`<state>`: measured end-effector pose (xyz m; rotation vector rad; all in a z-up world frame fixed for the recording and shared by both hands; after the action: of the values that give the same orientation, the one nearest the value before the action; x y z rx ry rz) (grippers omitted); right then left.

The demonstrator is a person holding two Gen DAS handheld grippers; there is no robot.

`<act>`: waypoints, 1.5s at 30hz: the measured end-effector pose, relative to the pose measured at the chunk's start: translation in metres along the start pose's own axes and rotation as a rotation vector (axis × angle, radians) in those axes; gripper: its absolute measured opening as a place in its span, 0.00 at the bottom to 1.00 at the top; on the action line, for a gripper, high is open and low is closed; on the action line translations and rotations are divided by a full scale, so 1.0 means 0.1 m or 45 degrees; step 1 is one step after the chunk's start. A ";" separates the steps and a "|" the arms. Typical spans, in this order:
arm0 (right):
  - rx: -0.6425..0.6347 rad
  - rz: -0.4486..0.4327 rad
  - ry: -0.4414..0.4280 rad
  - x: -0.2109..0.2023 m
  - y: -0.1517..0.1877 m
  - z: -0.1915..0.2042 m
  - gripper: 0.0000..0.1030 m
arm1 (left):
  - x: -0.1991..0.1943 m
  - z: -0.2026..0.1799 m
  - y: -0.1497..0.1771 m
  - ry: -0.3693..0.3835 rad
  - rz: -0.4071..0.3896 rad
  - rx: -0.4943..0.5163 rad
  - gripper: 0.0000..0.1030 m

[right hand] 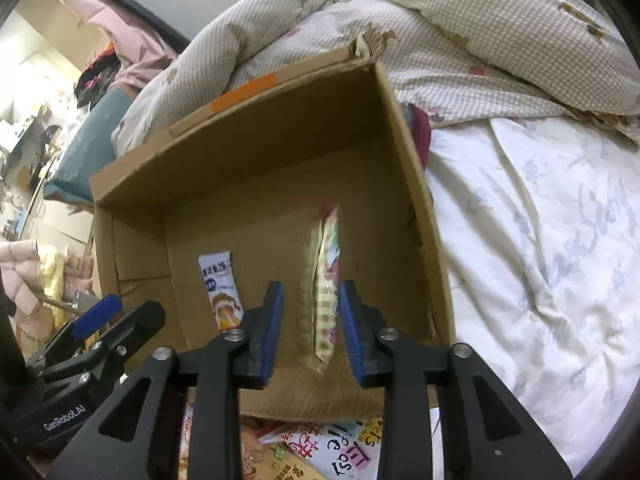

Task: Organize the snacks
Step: 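Carry both bars into the box and open both tools, then withdraw both tools from the box back over the snack pile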

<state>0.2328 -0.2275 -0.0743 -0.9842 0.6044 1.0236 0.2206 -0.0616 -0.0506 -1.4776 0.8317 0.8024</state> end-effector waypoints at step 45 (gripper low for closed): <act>0.018 0.027 -0.052 -0.79 0.94 0.03 0.77 | -0.86 0.76 0.86 0.020 0.045 -0.129 0.88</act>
<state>0.1142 -0.2409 -0.0455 -0.9443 0.5882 1.0546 0.1023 0.0148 -0.0247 -1.5638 0.8411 0.8707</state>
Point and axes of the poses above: each gripper's, at about its wrist camera, not at the fingertips, and x roughly the way its jaws point, z to its left, y to its underside, the point moved 2 cm from there along x, roughly the way its jaws point, and after that the axes turned 4 degrees about -y, right-handed, at the moved point
